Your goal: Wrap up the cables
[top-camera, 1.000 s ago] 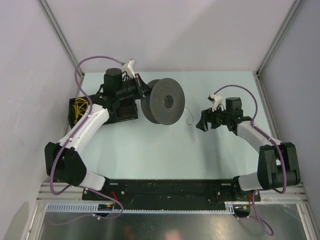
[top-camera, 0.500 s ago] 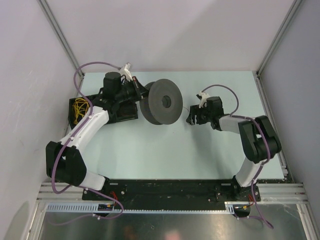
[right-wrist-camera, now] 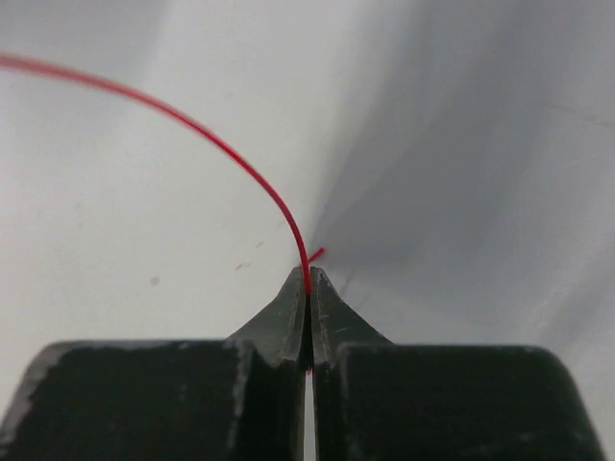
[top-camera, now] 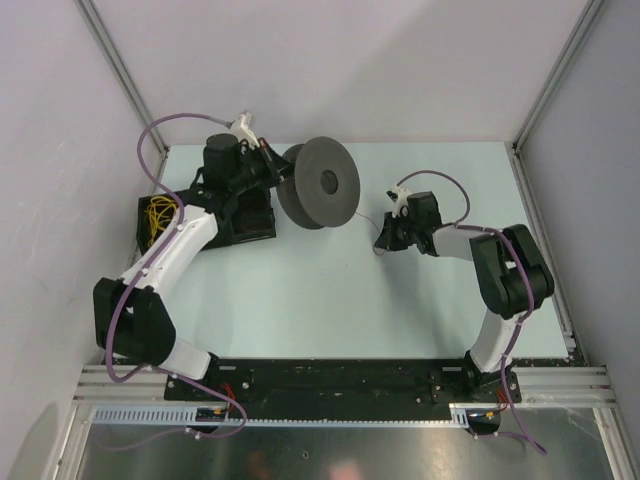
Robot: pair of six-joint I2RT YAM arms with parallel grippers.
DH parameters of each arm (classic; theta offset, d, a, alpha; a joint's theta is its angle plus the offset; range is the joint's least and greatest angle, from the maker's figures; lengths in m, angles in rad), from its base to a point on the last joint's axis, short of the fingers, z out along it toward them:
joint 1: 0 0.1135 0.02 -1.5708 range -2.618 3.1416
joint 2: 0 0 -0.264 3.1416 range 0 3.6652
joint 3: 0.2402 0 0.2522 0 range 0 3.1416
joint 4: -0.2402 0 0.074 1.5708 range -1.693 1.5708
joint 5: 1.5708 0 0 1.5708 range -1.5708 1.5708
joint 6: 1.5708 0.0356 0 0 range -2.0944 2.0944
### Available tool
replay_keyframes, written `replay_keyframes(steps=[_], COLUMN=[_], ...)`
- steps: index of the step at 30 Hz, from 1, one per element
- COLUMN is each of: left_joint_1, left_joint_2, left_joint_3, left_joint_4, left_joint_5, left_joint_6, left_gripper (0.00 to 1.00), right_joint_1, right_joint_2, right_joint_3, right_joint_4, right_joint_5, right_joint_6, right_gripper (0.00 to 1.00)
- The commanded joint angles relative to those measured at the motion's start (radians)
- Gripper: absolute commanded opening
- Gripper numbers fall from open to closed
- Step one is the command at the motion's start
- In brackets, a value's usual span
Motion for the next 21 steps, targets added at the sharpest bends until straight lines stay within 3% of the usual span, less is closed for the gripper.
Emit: replay_keyframes(steps=[1,7,13,21], left_joint_1=[0.013,0.012,-0.032,-0.108], left_joint_2=[0.030,0.110,0.162,0.131], left_joint_3=[0.128,0.263,0.297,0.170], left_joint_4=[0.093,0.030,-0.016,-0.025], left_joint_5=[-0.165,-0.349,-0.451,-0.388], left_joint_6=[-0.037,-0.015,0.101,0.365], left_gripper=[0.00,0.00,0.00,0.00], right_joint_1=[0.044,0.242,0.426,0.429], right_joint_2=[-0.177,-0.413,-0.581,-0.608], right_joint_3=[0.023,0.021,0.036,0.192], right_joint_4=[-0.190,-0.371,-0.338,-0.247], right_joint_5=[-0.115,-0.065,0.071,0.152], right_joint_6=[-0.128,-0.487,-0.768,-0.949], right_gripper=[0.00,0.00,0.00,0.00])
